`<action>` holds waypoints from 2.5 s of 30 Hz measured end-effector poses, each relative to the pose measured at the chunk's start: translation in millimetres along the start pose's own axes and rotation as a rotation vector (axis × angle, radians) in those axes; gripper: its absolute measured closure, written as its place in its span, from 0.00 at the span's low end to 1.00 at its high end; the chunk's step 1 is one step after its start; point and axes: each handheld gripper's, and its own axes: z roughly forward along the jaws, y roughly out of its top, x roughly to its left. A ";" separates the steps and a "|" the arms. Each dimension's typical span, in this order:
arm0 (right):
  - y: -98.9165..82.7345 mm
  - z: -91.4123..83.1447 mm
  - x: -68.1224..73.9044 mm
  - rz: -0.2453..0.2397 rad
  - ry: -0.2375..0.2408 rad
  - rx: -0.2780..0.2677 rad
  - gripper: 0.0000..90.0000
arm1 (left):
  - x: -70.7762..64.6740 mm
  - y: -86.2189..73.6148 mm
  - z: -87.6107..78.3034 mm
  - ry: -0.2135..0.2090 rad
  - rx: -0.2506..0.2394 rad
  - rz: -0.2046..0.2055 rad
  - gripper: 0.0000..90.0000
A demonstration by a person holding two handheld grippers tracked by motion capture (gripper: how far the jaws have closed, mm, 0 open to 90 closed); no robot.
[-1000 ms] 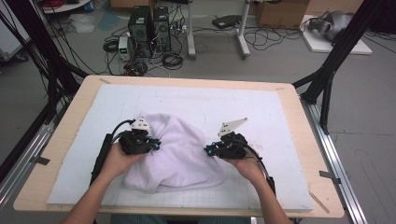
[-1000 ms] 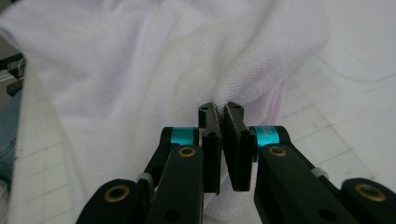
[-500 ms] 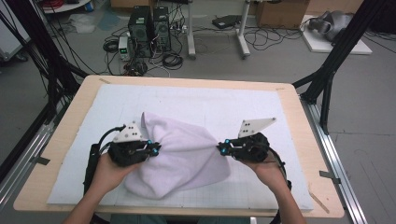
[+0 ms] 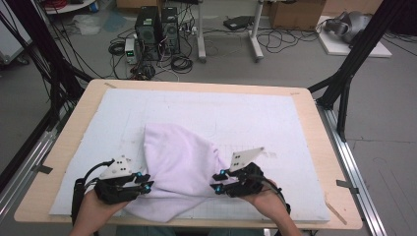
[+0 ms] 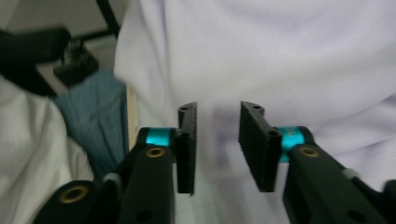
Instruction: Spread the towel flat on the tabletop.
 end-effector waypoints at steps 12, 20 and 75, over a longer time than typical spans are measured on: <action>-0.2 25.2 -47.9 0.110 -0.153 0.043 0.63 | 46.1 27.4 50.0 0.115 0.013 -0.009 0.51; -10.4 56.6 -51.2 0.115 -0.085 0.107 0.91 | 57.3 5.6 71.6 0.092 0.117 -0.042 0.87; -62.5 -8.8 -37.2 0.208 -0.228 0.143 0.92 | 43.7 18.9 83.5 0.042 0.154 0.008 0.85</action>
